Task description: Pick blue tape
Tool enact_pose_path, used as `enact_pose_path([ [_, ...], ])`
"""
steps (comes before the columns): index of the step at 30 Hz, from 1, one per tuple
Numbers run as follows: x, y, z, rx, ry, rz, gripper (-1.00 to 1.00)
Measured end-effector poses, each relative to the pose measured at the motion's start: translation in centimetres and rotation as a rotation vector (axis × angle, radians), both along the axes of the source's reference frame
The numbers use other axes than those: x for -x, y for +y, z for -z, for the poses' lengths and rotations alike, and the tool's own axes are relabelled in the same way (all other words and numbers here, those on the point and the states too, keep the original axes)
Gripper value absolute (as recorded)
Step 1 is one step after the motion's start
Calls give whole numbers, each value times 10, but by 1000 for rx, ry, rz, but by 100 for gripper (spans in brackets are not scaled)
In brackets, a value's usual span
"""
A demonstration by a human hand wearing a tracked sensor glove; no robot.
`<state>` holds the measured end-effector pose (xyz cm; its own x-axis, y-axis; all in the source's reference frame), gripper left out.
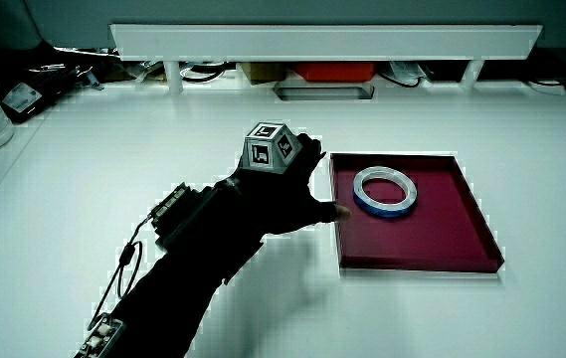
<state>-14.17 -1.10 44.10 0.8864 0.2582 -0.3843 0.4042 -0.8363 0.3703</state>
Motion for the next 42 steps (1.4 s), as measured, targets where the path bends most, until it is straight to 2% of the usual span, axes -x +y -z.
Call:
enact_pose_path([
  [1,-3,-2,0,-1,10,-16,0],
  [2,-3,-3,-15,15,63,10,0],
  [3,-10,-5,-3,-5,16,-16,0],
  [4,-14,-7,3,-24,23,-15,0],
  [5,-15,-8,-7,-3,66,4,0],
  [6,-22,-10,1,-54,40,-41,0],
  [7,-25,-11,-2,-38,64,-28,0],
  [9,-32,-15,-2,-19,52,-25,0],
  [10,-35,-16,-4,-37,65,-26,0],
  [14,-49,-22,-16,-5,79,-31,0],
  [15,-53,-23,-14,-10,53,-57,0],
  [16,-57,-25,-17,11,62,-55,0],
  [17,-60,-25,-19,8,62,-49,0],
  [18,-65,-27,-13,-16,50,-82,0],
  [19,-68,-28,-18,27,58,-63,0],
  [21,-74,-29,-22,7,60,-79,0],
  [23,-81,-31,-24,30,44,-85,0],
  [28,-96,-34,-41,43,34,-98,0],
  [29,-99,-35,-44,50,26,-86,0],
  [30,-103,-35,-51,55,38,-92,0],
  [31,-106,-36,-54,60,28,-97,0],
  [32,-110,-35,-47,61,4,-99,0],
  [39,-120,-34,-70,116,-31,-113,0],
  [42,-124,-33,-77,121,-36,-120,0],
])
